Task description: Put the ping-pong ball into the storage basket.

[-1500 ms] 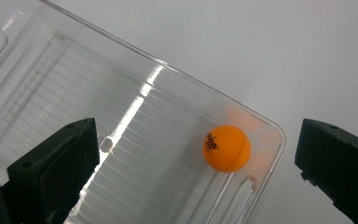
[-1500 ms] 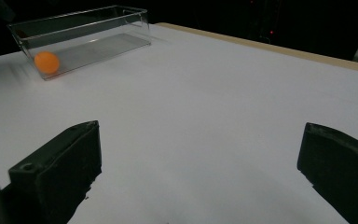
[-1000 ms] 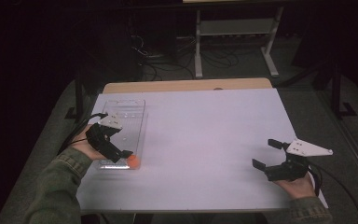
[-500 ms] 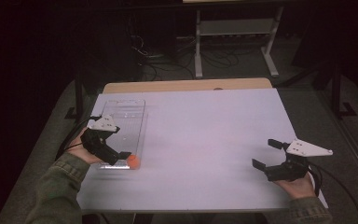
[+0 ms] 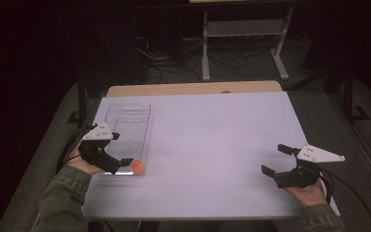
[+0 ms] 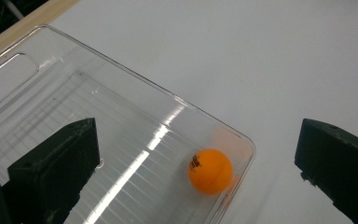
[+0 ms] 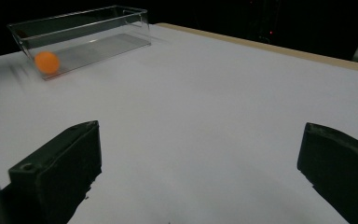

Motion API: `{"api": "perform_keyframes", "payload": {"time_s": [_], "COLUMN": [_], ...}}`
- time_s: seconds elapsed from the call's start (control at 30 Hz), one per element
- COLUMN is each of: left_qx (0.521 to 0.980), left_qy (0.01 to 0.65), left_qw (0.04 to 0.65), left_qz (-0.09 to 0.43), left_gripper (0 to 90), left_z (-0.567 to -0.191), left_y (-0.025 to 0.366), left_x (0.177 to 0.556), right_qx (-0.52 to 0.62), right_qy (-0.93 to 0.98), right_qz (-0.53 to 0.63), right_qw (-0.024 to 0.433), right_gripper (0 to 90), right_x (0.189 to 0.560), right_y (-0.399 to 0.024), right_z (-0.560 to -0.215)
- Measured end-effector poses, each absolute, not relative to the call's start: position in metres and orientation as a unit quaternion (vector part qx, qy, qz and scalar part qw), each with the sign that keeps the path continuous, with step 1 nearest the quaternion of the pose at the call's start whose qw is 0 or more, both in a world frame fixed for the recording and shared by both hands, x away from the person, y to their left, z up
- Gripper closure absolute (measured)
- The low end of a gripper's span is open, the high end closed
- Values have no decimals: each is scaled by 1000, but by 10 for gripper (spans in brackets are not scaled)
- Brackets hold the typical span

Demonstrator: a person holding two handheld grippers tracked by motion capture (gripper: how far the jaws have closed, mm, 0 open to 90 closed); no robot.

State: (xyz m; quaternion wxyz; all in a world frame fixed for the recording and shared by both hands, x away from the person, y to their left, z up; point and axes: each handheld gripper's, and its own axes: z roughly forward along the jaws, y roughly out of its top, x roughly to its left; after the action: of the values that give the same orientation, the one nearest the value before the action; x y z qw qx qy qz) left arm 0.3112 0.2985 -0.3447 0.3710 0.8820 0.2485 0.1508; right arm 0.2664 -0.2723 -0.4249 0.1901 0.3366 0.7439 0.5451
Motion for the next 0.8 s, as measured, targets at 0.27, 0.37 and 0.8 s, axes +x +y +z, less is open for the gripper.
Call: {"api": "perform_keyframes", "payload": {"time_s": [0.27,0.37,0.8], "left_qx": [867,863,847], "left_qy": [257,259,264], "left_qw": [394,401,432], "left_qz": [163,164,162], "left_gripper": [0,0,0], "left_z": [-351,-354,-364], "left_y": [301,301,303], "left_x": [302,301,295], "right_qx": [337,338,338], "right_qy": [743,743,744], "right_qz": [545,545,543], "right_qw": [191,192,193], "right_gripper": [0,0,0], "right_x": [265,264,264], "right_y": [-272,-272,-272], "right_z": [-425,-425,-425]}}
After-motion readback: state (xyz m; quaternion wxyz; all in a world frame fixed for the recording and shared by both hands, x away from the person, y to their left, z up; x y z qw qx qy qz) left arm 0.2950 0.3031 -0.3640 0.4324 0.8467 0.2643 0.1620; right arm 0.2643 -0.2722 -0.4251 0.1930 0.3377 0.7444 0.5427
